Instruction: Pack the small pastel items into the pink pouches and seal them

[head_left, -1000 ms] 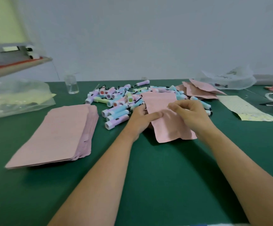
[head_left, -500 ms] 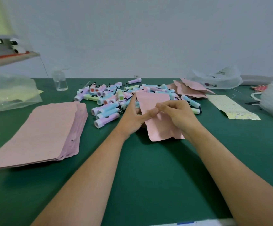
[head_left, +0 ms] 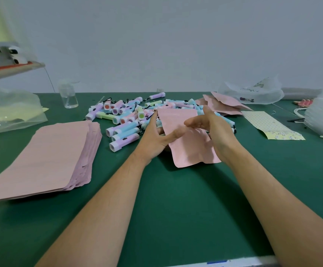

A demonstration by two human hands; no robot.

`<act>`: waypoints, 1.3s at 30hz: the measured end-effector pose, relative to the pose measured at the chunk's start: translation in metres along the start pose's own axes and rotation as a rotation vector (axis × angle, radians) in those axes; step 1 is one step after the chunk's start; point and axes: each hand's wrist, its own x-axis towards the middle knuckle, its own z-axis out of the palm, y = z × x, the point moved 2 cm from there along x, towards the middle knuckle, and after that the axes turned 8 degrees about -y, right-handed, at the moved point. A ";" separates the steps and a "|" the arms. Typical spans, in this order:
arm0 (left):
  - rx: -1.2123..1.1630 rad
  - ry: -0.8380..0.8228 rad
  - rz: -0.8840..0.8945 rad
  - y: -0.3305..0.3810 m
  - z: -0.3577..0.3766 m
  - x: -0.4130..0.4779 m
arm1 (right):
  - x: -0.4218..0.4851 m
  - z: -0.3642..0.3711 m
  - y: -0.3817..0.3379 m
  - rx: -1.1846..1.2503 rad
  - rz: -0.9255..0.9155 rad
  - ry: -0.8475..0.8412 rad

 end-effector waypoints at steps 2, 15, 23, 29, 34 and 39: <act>0.012 -0.002 0.005 -0.001 -0.001 0.000 | -0.001 -0.001 -0.001 -0.050 -0.013 -0.021; 0.010 0.002 -0.038 -0.006 -0.004 0.004 | -0.007 -0.004 0.001 -0.115 -0.003 -0.222; -0.007 -0.003 -0.037 -0.006 -0.004 0.004 | -0.008 -0.006 0.000 -0.112 -0.011 -0.228; -0.014 -0.013 -0.041 -0.008 -0.004 0.004 | -0.009 -0.007 -0.001 -0.101 -0.008 -0.245; -0.024 -0.015 -0.029 -0.009 -0.005 0.006 | -0.008 -0.007 0.000 -0.095 0.005 -0.249; -0.015 -0.014 -0.027 -0.009 -0.006 0.005 | -0.006 -0.008 0.002 -0.114 0.008 -0.269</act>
